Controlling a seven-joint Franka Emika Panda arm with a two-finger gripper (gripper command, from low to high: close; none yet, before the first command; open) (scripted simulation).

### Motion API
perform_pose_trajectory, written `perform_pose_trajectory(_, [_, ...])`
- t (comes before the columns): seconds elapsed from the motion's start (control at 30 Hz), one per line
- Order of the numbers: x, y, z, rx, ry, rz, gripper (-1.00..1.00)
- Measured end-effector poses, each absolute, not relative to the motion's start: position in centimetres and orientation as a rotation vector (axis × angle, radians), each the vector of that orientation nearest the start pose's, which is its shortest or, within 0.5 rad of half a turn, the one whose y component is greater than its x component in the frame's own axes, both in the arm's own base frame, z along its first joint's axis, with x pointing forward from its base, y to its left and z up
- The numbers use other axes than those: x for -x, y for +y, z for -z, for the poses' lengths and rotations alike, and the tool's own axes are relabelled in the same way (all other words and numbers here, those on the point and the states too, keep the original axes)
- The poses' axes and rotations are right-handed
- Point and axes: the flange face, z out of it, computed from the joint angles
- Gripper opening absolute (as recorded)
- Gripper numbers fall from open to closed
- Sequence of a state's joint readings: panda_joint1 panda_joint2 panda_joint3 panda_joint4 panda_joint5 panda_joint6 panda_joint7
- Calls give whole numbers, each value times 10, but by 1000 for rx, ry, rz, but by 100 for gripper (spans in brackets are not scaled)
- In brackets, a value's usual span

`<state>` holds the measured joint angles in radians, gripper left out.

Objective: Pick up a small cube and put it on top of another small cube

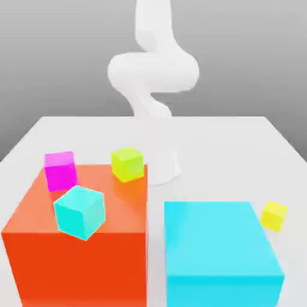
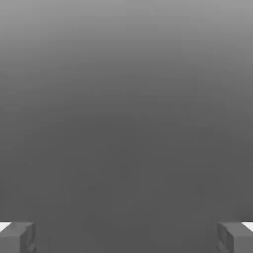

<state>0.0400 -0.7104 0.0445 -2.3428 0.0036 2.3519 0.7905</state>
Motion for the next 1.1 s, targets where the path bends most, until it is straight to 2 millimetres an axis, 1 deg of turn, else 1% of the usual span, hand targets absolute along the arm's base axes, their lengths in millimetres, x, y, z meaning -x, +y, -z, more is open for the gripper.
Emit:
perform_pose_trajectory(0.07, [-401,72,-618,2630,852,859,0])
perform_pose_trajectory(0.17, [-418,122,-552,2745,715,742,0])
perform_pose_trajectory(0.23, [-420,155,-507,2815,618,663,0])
perform_pose_trajectory(0.33, [-411,201,-439,2909,461,542,0])
perform_pose_trajectory(0.43, [-388,241,-373,2989,293,415,0])
perform_pose_trajectory(0.53, [-352,274,-309,3053,118,284,0])
perform_pose_trajectory(0.57, [-337,284,-289,3071,54,239,0])
perform_pose_trajectory(0.6, [-316,299,-269,3086,-37,192,0])
perform_pose_trajectory(0.63, [-301,303,-250,3100,-90,147,0])
perform_pose_trajectory(0.7, [-265,314,-214,3121,-217,53,0])
perform_pose_trajectory(0.77, [-254,315,-189,3126,-247,13,0])
perform_pose_trajectory(0.9, [-250,315,-146,3127,-255,-1,0])
perform_pose_trajectory(0.93, [-250,314,-136,3128,-257,-1,-100])
perform_pose_trajectory(1.1, [-250,314,-136,3128,-256,0,-100])
